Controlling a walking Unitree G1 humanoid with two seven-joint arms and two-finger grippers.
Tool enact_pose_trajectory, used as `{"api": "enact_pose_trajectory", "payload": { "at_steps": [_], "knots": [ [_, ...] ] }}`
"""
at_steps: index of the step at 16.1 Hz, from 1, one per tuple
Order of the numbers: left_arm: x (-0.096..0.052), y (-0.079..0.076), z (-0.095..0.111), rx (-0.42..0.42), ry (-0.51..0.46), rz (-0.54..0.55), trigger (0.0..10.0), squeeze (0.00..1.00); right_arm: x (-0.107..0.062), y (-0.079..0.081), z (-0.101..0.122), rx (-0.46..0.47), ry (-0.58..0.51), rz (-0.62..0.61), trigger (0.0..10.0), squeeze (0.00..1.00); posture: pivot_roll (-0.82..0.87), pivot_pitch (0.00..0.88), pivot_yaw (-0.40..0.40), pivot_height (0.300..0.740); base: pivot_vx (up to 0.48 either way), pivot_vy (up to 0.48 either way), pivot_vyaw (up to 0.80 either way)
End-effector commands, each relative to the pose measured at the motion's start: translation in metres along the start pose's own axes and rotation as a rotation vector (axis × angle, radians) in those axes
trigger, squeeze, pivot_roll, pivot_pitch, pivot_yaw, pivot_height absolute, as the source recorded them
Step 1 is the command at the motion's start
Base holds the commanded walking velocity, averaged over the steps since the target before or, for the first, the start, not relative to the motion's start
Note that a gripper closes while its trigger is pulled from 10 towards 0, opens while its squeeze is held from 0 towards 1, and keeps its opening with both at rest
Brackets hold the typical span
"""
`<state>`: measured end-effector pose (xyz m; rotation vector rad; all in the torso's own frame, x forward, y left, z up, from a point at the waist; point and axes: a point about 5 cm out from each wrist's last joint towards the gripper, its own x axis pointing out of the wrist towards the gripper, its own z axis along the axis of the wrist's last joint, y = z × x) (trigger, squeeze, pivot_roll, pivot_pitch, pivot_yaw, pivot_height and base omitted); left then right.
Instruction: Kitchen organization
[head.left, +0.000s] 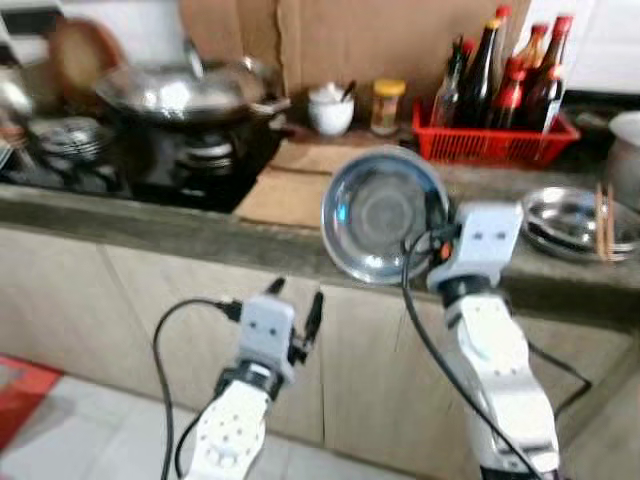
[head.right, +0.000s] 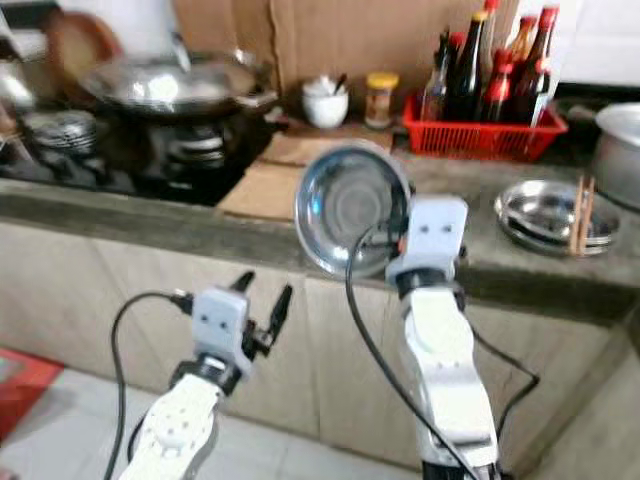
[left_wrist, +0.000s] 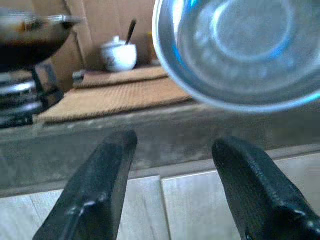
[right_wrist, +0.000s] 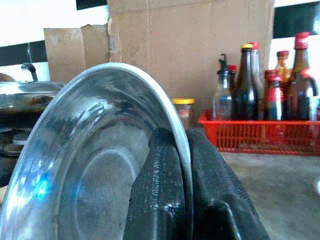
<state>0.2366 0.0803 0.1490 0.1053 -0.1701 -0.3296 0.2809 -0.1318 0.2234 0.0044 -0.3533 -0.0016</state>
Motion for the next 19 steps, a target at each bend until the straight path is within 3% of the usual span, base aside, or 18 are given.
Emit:
{"api": "enact_pose_trajectory", "payload": {
  "at_steps": [1,8,19],
  "knots": [
    [0.0013,0.0011,0.0023,0.019,-0.002,-0.004,10.0,0.0,0.0013,0.0012,0.0055,0.007,-0.026,0.005,10.0,0.0,0.07,0.0,-0.03,0.74,-0.315,0.0,0.0],
    [0.0022,0.0008,0.0031,0.019,-0.005,-0.005,10.0,0.0,0.0015,0.0016,0.0053,0.004,-0.022,0.007,10.0,0.0,0.07,0.0,-0.032,0.74,-0.308,0.0,0.0],
    [0.0014,0.0006,0.0009,0.003,0.005,-0.001,10.0,0.0,-0.0077,0.0066,-0.0016,0.01,0.01,0.059,10.0,0.0,0.07,0.0,-0.035,0.74,0.0,0.0,0.0]
  ]
}}
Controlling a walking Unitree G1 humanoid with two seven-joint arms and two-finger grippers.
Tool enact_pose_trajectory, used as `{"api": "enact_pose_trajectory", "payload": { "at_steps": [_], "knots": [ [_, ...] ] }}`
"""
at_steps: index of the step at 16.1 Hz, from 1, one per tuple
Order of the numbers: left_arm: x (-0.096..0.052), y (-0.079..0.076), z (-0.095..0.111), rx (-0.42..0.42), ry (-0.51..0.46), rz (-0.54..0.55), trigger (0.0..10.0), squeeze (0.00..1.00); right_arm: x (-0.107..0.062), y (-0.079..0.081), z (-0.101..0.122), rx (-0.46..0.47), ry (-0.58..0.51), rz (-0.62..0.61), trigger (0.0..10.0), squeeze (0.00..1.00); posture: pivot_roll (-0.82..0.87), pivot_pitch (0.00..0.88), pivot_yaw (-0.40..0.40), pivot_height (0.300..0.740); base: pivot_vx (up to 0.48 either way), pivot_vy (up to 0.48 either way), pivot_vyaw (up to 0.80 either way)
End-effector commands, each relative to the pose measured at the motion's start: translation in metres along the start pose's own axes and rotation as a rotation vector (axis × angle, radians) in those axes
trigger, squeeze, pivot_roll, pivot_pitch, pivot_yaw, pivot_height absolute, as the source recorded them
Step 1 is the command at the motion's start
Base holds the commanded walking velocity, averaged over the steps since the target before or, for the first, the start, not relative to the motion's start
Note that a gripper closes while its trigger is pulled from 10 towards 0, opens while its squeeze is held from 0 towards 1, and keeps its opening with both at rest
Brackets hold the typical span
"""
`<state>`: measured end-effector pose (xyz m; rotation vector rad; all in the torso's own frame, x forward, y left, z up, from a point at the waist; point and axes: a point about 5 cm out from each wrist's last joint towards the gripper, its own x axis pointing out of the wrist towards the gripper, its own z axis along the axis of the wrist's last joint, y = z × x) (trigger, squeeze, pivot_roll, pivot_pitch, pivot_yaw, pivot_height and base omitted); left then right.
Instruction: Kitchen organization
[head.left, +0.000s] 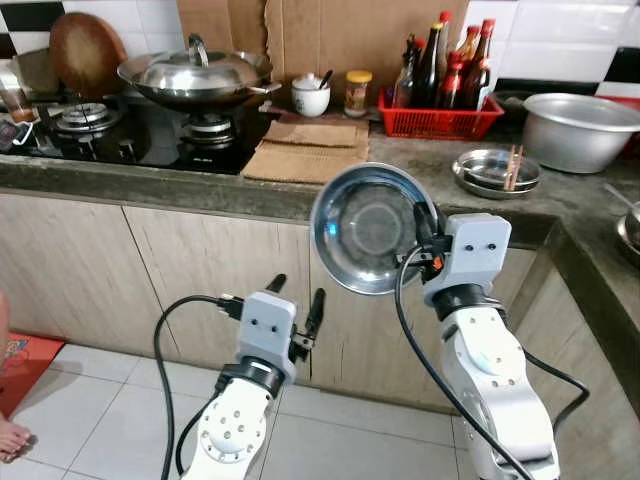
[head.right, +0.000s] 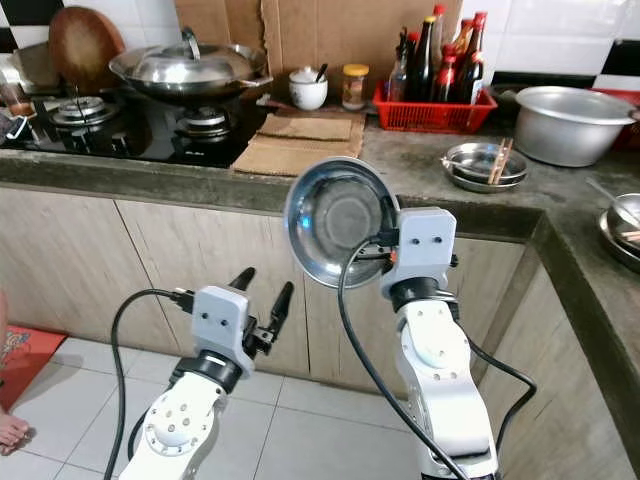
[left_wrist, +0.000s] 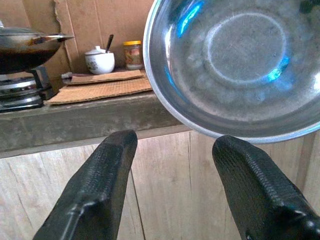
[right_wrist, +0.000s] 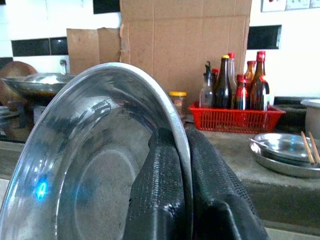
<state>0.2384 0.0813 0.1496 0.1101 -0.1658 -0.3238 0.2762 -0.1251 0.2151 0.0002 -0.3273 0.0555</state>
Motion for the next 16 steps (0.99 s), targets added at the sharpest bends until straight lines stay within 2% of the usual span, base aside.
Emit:
{"api": "enact_pose_trajectory", "payload": {
  "at_steps": [1,3,5,10,13,16],
  "knots": [
    [0.0,-0.0011,0.0006,-0.001,0.0,-0.007,10.0,0.0,-0.0007,0.0001,0.0042,0.005,-0.014,0.003,10.0,0.0,0.07,0.0,-0.034,0.74,0.0,0.0,0.0],
    [-0.0014,-0.0009,-0.0016,-0.007,0.008,-0.007,10.0,0.0,-0.002,0.0003,0.0024,0.012,-0.006,0.002,10.0,0.0,0.07,0.0,-0.029,0.74,0.0,0.0,0.0],
    [-0.0015,-0.0003,-0.002,-0.006,0.01,-0.008,10.0,0.0,-0.002,0.0005,0.0018,0.009,-0.001,0.005,10.0,0.0,0.07,0.0,-0.03,0.74,0.0,0.154,-0.67],
    [-0.0009,0.0,-0.0012,-0.008,0.009,-0.009,10.0,0.0,-0.0039,0.0006,-0.0012,0.012,0.012,-0.001,10.0,0.0,0.07,0.0,-0.028,0.74,0.0,0.469,-0.8],
    [-0.0006,0.0006,-0.0013,-0.009,0.009,-0.01,10.0,0.0,-0.0051,0.0017,-0.0018,0.015,0.015,-0.004,10.0,0.0,0.07,0.0,-0.026,0.74,0.0,0.48,0.0],
    [-0.0007,0.001,-0.0013,-0.007,0.01,-0.012,10.0,0.0,-0.0059,0.0016,-0.002,0.016,0.018,-0.009,10.0,0.0,0.07,0.0,-0.023,0.74,0.0,0.48,-0.8]
  ]
}}
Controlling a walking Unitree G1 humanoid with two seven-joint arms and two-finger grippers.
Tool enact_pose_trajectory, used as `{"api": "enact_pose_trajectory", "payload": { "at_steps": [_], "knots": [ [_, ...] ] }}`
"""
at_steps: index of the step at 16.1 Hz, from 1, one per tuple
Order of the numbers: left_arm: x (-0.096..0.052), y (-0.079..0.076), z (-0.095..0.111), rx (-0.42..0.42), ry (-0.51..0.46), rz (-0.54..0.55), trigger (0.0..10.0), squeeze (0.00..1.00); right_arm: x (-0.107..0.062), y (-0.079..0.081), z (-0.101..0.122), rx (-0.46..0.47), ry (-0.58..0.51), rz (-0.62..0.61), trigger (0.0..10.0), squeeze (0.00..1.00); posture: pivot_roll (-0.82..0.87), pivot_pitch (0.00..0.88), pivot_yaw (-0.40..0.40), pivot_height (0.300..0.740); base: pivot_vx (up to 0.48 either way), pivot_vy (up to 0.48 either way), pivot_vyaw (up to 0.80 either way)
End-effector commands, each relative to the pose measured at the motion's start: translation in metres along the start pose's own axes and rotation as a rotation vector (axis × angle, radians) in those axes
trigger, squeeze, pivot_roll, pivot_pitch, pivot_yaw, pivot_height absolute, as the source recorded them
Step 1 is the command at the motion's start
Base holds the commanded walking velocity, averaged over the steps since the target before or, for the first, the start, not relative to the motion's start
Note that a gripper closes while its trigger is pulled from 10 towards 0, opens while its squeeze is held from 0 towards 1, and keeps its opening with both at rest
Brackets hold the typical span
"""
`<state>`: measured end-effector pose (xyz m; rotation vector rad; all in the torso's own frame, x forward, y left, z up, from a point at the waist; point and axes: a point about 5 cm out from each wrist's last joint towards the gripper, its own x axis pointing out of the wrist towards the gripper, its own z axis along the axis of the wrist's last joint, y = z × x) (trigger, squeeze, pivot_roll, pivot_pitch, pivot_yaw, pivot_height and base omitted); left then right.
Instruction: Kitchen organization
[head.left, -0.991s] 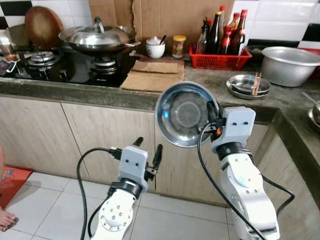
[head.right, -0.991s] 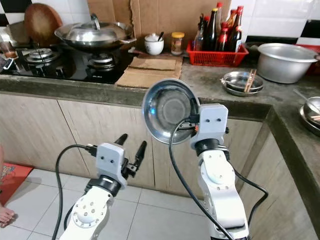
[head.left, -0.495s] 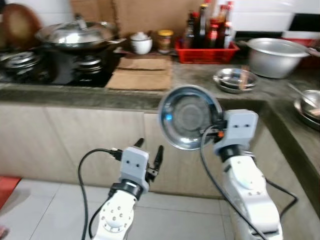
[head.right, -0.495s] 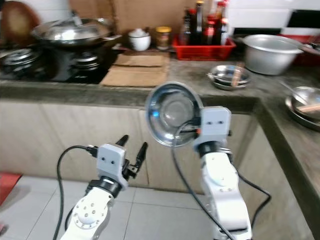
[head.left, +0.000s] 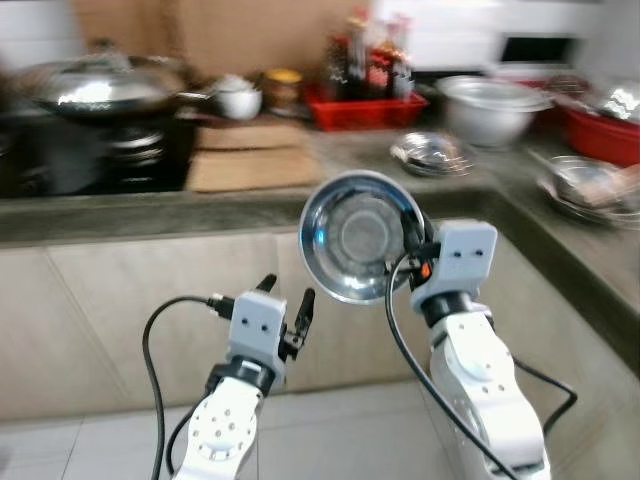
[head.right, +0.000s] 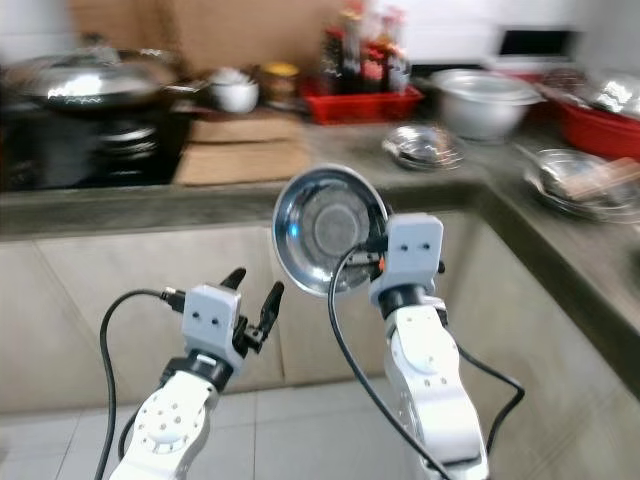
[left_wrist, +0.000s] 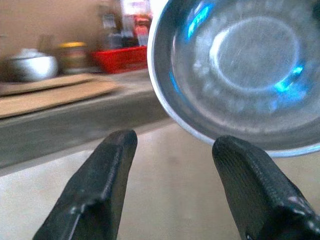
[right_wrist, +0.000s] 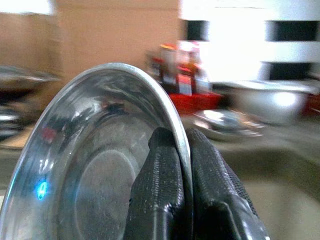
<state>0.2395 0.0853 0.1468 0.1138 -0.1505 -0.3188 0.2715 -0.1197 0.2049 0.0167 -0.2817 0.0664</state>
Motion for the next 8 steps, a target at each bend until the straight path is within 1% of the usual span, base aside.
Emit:
{"api": "enact_pose_trajectory", "payload": {
  "at_steps": [1,6,8],
  "knots": [
    [0.0002,-0.0031,0.0019,-0.008,-0.006,-0.019,10.0,0.0,0.0011,-0.0042,0.0064,-0.002,-0.025,-0.021,10.0,0.0,0.07,0.0,-0.022,0.74,0.0,0.48,-0.8],
    [0.0003,-0.0034,0.0017,-0.01,-0.003,-0.022,10.0,0.0,-0.0003,-0.006,0.0056,-0.003,-0.017,-0.035,10.0,0.0,0.07,0.0,-0.019,0.74,0.0,0.48,-0.8],
    [0.0011,-0.0035,0.0011,-0.011,0.003,-0.023,10.0,0.0,-0.0008,-0.0076,0.0047,-0.008,-0.012,-0.045,10.0,0.0,0.07,0.0,-0.019,0.74,0.0,0.0,-0.79]
  ]
}}
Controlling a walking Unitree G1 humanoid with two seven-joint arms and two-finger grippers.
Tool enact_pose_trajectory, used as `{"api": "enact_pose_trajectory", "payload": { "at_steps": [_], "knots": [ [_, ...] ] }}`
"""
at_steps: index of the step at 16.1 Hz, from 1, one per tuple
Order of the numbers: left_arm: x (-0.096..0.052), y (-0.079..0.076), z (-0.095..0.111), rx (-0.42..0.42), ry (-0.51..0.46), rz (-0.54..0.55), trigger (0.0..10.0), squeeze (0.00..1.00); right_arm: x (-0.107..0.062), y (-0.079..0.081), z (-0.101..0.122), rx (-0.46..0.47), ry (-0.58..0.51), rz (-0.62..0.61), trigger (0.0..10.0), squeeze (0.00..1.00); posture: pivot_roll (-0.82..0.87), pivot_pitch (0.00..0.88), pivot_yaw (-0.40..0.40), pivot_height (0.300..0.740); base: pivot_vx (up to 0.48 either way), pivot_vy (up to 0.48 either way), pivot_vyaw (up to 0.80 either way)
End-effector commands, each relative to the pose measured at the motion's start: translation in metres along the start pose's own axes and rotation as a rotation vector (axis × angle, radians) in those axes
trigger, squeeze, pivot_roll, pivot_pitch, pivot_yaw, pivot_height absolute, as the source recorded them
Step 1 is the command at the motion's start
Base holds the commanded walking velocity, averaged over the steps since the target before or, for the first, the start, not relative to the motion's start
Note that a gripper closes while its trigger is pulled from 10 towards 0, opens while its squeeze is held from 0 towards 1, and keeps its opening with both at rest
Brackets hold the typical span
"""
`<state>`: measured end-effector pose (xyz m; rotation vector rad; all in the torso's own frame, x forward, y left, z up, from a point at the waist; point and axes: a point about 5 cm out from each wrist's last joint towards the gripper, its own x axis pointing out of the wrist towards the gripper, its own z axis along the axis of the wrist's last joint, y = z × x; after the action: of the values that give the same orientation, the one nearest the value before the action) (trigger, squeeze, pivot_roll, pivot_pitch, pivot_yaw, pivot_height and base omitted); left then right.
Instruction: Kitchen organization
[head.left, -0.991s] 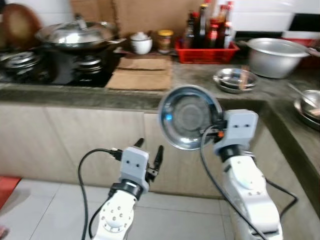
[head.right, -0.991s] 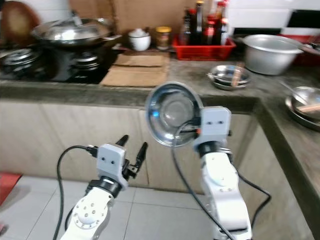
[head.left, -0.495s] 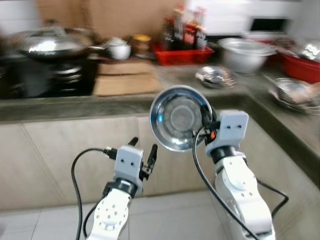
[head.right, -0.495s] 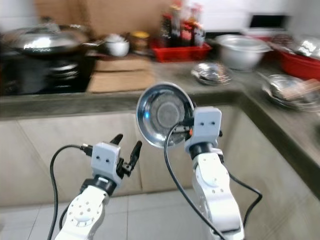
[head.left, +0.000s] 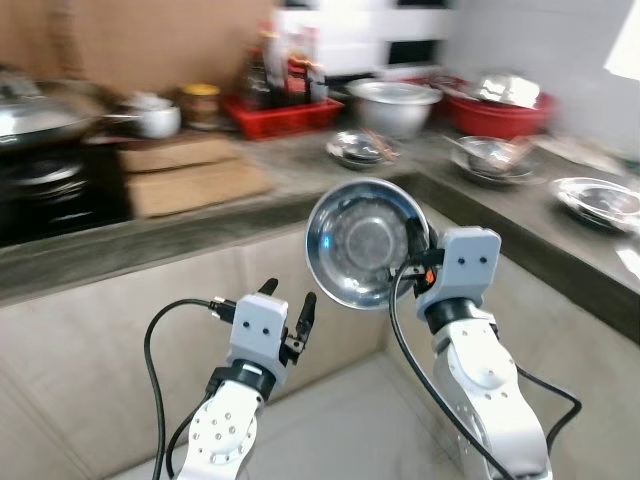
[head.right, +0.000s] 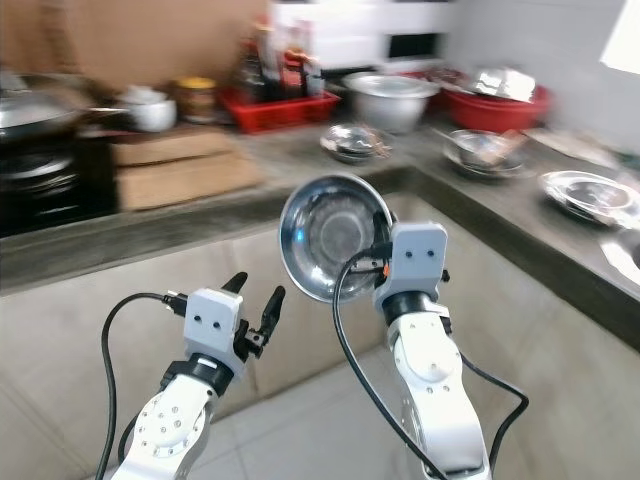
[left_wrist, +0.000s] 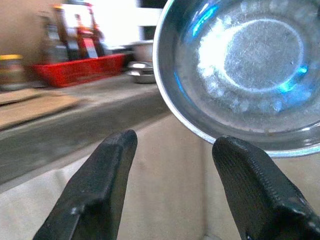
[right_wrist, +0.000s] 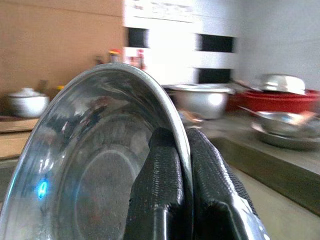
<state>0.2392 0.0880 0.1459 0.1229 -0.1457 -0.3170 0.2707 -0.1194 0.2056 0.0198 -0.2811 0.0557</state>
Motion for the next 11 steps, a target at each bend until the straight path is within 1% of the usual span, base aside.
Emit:
{"api": "enact_pose_trajectory", "payload": {
  "at_steps": [1,3,4,6,10,11],
  "knots": [
    [0.0027,-0.0062,0.0015,-0.017,0.002,-0.026,10.0,0.0,-0.0006,-0.0087,0.0033,-0.01,-0.009,-0.04,10.0,0.0,0.07,0.0,-0.019,0.74,0.0,0.0,-0.8],
    [0.0023,-0.0083,0.0011,0.004,-0.001,-0.05,10.0,0.0,-0.0015,-0.0089,0.0024,-0.015,-0.006,-0.044,10.0,0.0,0.06,0.0,-0.017,0.74,0.0,0.0,-0.79],
    [0.0022,-0.0088,0.0012,0.007,-0.004,-0.056,10.0,0.0,-0.0017,-0.0087,0.0022,-0.015,-0.005,-0.043,10.0,0.0,0.06,0.0,-0.017,0.74,0.0,-0.289,-0.79],
    [0.0023,-0.0082,0.0014,0.019,-0.005,-0.052,10.0,0.0,-0.0018,-0.0086,0.0024,-0.015,-0.005,-0.045,10.0,0.0,0.06,0.0,-0.017,0.74,0.24,-0.412,-0.78],
    [0.0026,-0.0085,0.0008,0.009,-0.001,-0.052,10.0,0.0,-0.0016,-0.0083,0.0021,-0.015,-0.006,-0.044,10.0,0.0,0.06,0.0,-0.02,0.74,0.27,-0.392,-0.78],
    [0.0028,-0.0075,-0.0003,0.001,0.008,-0.044,10.0,0.0,-0.0009,-0.0079,0.0024,-0.015,-0.008,-0.043,10.0,0.0,0.06,0.0,-0.021,0.74,0.0,0.0,-0.77]
  ]
}}
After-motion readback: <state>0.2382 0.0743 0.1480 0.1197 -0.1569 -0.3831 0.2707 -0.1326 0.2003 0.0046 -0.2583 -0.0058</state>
